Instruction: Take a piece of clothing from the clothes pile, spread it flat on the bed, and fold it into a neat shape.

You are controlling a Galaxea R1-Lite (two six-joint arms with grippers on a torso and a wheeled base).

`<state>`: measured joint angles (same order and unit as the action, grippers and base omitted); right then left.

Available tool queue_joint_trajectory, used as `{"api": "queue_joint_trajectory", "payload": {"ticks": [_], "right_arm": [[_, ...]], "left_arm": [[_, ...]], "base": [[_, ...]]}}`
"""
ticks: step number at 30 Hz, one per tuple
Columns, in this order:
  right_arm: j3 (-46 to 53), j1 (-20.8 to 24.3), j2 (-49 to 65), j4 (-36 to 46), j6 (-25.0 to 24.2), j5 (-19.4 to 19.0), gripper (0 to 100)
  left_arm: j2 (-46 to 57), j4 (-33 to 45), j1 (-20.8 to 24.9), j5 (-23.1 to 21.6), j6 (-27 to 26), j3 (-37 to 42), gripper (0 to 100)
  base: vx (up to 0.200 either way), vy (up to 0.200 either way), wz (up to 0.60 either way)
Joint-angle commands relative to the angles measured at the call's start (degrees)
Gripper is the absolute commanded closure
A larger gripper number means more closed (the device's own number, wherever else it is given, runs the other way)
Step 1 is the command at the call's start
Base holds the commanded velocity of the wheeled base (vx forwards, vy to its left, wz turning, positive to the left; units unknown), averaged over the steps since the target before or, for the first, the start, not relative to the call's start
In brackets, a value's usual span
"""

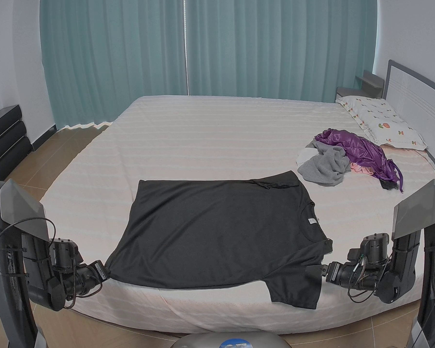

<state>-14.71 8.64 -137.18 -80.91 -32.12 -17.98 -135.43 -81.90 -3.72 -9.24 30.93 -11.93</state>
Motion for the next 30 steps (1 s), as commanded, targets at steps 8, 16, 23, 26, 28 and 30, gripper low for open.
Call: {"api": "queue_joint_trajectory", "payload": {"ticks": [8,16,23,26,28,30], "right_arm": [[-2.95,3.31,-2.74,-0.13,-0.13,1.28,0],[-3.66,3.84,-3.18,-0.13,-0.13,2.51,100],[-2.25,3.05,-2.48,-0.04,-0.05,5.50,100],[-1.02,2.87,-1.60,-0.21,0.04,5.59,100],[-0.40,2.43,-0.81,-0.13,0.13,5.50,100],[0.30,1.46,-0.37,-0.13,0.31,5.50,100]], "left_arm": [[-0.19,-0.02,0.03,0.01,-0.08,-0.19,100],[-0.19,-0.02,0.03,0.01,-0.08,-0.19,100],[-0.19,-0.02,0.03,0.01,-0.08,-0.19,100],[-0.19,-0.02,0.11,0.01,-0.17,-0.19,100],[-0.19,-0.02,0.11,0.01,-0.17,-0.11,100],[-0.10,-0.02,0.11,0.01,-0.17,-0.02,100]], "base": [[0.000,0.000,0.00],[0.000,0.000,0.00],[0.000,0.000,0.00],[0.000,0.000,0.00],[0.000,0.000,0.00],[0.000,0.000,0.00]]}}
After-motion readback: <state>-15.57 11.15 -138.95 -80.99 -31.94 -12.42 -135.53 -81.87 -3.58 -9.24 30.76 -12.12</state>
